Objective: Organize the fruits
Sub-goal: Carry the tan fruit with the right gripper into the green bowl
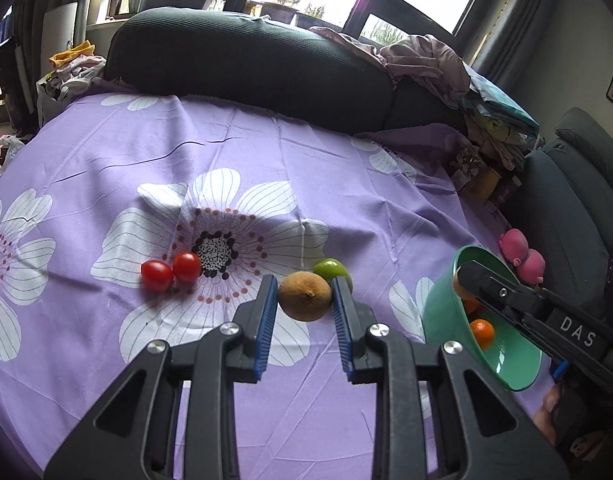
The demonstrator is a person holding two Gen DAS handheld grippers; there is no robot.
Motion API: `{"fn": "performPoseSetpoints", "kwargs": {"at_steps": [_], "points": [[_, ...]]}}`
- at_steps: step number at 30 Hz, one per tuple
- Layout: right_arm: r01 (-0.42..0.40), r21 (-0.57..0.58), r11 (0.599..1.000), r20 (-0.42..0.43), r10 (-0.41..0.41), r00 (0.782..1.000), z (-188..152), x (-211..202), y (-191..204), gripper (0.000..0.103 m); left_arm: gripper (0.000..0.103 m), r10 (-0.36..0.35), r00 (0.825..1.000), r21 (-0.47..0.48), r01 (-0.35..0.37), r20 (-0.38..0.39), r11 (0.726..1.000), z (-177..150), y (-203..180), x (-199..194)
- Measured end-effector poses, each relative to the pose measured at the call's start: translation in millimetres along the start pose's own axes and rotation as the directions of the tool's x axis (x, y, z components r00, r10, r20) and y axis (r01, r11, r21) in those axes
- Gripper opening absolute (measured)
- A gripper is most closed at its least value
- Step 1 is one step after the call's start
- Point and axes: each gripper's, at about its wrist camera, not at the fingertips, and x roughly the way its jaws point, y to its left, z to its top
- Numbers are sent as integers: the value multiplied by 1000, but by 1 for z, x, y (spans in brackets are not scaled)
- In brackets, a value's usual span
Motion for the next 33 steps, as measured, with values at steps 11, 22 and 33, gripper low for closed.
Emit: {"fn": "performPoseSetpoints", "kwargs": {"at_steps": [11,22,33], "points": [[101,106,989,108,-113,988,13,-44,-57,28,27,-144,989,166,148,-30,975,-4,-87,9],[221,258,940,98,-253,962,13,-63,-122,28,27,-234,961,275,268,-151,923,-17,-162,45],[314,290,904,15,-332,943,9,-55,-146,28,27,-234,927,313,324,-293,893,-38,-191,78]]}}
